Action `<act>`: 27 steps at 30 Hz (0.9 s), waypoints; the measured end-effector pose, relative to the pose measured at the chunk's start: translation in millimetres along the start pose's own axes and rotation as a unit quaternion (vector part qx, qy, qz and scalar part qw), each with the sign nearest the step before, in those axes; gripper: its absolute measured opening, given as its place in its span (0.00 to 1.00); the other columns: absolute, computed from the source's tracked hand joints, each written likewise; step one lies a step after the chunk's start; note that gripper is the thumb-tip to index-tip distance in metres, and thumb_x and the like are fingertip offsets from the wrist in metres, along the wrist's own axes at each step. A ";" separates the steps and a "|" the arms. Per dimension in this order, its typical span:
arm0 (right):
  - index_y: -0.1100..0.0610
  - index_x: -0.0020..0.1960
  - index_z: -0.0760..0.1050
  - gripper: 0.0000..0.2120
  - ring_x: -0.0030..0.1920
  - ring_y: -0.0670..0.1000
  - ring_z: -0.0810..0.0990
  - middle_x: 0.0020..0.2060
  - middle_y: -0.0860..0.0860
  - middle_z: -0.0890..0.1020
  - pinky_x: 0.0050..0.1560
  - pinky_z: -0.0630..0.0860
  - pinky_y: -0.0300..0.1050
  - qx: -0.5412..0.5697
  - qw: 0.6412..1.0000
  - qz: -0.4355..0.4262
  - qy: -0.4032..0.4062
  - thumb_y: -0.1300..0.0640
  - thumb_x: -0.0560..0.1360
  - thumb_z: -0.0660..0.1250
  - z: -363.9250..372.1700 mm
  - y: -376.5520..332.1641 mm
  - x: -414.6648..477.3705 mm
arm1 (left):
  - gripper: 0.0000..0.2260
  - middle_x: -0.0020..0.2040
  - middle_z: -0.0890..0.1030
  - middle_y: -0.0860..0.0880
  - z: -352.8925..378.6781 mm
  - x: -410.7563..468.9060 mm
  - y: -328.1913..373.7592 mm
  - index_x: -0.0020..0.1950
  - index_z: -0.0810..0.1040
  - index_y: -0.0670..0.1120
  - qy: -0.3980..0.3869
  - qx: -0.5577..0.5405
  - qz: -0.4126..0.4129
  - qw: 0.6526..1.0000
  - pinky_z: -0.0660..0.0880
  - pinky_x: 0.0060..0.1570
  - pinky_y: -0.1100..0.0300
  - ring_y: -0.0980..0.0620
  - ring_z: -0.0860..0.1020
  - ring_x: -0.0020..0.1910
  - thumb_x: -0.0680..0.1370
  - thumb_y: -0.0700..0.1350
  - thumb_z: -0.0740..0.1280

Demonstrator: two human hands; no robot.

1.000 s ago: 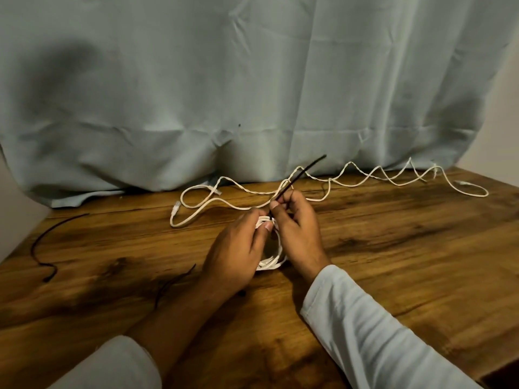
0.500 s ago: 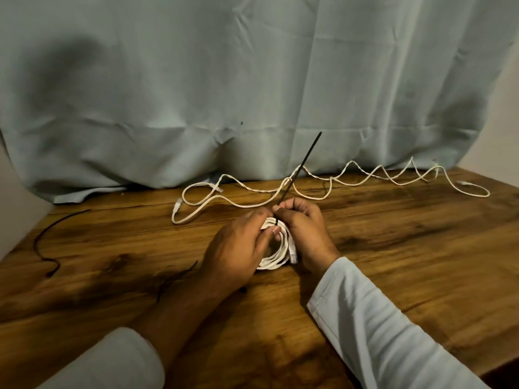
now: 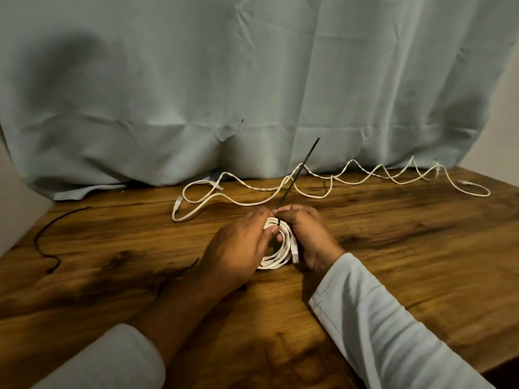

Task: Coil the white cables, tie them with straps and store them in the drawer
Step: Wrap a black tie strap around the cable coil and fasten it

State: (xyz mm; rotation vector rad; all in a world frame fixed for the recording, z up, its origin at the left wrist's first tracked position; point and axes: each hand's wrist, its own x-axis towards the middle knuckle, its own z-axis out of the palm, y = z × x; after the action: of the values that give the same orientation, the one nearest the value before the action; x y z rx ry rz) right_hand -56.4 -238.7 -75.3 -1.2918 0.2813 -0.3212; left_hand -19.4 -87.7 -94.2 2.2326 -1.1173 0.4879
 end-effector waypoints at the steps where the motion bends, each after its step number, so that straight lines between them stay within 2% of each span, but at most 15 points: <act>1: 0.63 0.42 0.81 0.07 0.24 0.50 0.77 0.31 0.58 0.81 0.24 0.74 0.38 0.006 1.000 0.012 -0.005 0.68 0.78 0.68 -0.6 -1.1 0.3 | 0.13 0.57 0.80 0.52 -1.6 0.2 1.9 0.66 0.72 0.53 0.000 0.007 -0.002 1.000 0.77 0.51 0.49 0.51 0.79 0.52 0.85 0.54 0.57; 4: 0.61 0.36 0.82 0.12 0.24 0.49 0.77 0.29 0.57 0.81 0.25 0.75 0.38 0.008 1.000 0.023 -0.010 0.68 0.77 0.67 -2.4 -2.2 2.1 | 0.13 0.59 0.81 0.53 -4.7 1.9 7.3 0.69 0.68 0.55 -0.001 -0.015 -0.028 0.999 0.78 0.53 0.50 0.53 0.80 0.53 0.85 0.54 0.58; 9: 0.63 0.41 0.82 0.08 0.23 0.48 0.76 0.28 0.56 0.81 0.25 0.74 0.37 0.016 0.999 0.033 -0.024 0.69 0.76 0.67 -6.4 -0.9 2.3 | 0.12 0.60 0.80 0.53 -4.4 2.1 6.4 0.68 0.73 0.54 0.019 -0.055 -0.001 0.998 0.76 0.56 0.50 0.53 0.79 0.56 0.85 0.50 0.60; 12: 0.64 0.48 0.80 0.03 0.24 0.48 0.78 0.30 0.56 0.82 0.25 0.76 0.38 0.029 0.999 0.025 -0.021 0.69 0.77 0.68 -7.7 1.9 4.4 | 0.11 0.59 0.80 0.54 -2.6 3.6 3.2 0.67 0.75 0.53 0.027 -0.072 -0.009 0.997 0.76 0.56 0.53 0.55 0.78 0.56 0.85 0.50 0.61; 16: 0.62 0.46 0.81 0.03 0.32 0.50 0.82 0.35 0.56 0.84 0.34 0.79 0.41 0.004 0.999 -0.028 -0.040 0.65 0.78 0.69 -7.2 5.0 7.1 | 0.09 0.56 0.82 0.54 -1.3 6.7 -5.6 0.63 0.77 0.49 0.073 -0.128 -0.010 0.989 0.75 0.56 0.60 0.58 0.79 0.55 0.85 0.47 0.63; 19: 0.65 0.55 0.83 0.15 0.41 0.54 0.84 0.44 0.60 0.86 0.45 0.80 0.46 -0.015 0.995 -0.028 -0.093 0.53 0.78 0.73 -6.4 2.6 5.9 | 0.08 0.54 0.84 0.54 -2.7 8.2 -13.9 0.61 0.79 0.47 0.089 -0.186 -0.034 0.978 0.75 0.55 0.62 0.58 0.81 0.54 0.85 0.45 0.64; 20: 0.65 0.58 0.83 0.18 0.45 0.56 0.84 0.48 0.62 0.86 0.51 0.80 0.49 -0.030 0.993 -0.034 -0.109 0.51 0.76 0.75 -7.4 2.2 5.8 | 0.08 0.54 0.84 0.54 -3.1 8.0 -15.9 0.61 0.79 0.47 0.088 -0.205 -0.043 0.974 0.76 0.56 0.61 0.58 0.81 0.55 0.85 0.45 0.63; 22: 0.66 0.58 0.83 0.18 0.49 0.61 0.81 0.50 0.66 0.84 0.57 0.76 0.56 -0.055 0.988 -0.046 -0.136 0.55 0.74 0.75 -9.5 2.4 5.0 | 0.08 0.54 0.84 0.55 -3.1 6.9 -18.8 0.61 0.80 0.48 0.077 -0.226 -0.057 0.969 0.77 0.56 0.59 0.59 0.81 0.55 0.85 0.45 0.64; 24: 0.68 0.56 0.83 0.17 0.50 0.63 0.78 0.50 0.68 0.82 0.57 0.74 0.59 -0.071 0.985 -0.045 -0.147 0.58 0.72 0.75 -11.0 3.5 4.9 | 0.08 0.53 0.84 0.55 -3.0 5.1 -18.8 0.61 0.80 0.48 0.063 -0.239 -0.067 0.967 0.78 0.55 0.58 0.60 0.81 0.54 0.84 0.45 0.64; 27: 0.66 0.50 0.84 0.13 0.45 0.61 0.78 0.44 0.66 0.82 0.49 0.76 0.53 -0.086 0.985 -0.041 -0.147 0.60 0.67 0.73 -10.9 5.9 5.7 | 0.07 0.54 0.83 0.54 -0.9 3.9 -18.9 0.60 0.80 0.49 0.049 -0.228 -0.065 0.970 0.77 0.55 0.60 0.60 0.80 0.54 0.84 0.46 0.65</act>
State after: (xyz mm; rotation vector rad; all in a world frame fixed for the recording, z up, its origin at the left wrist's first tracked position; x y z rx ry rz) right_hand -54.8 -249.1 -83.9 -1.5033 0.0060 -0.1743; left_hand -1.8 -80.4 -97.7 1.8422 -0.9151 0.2518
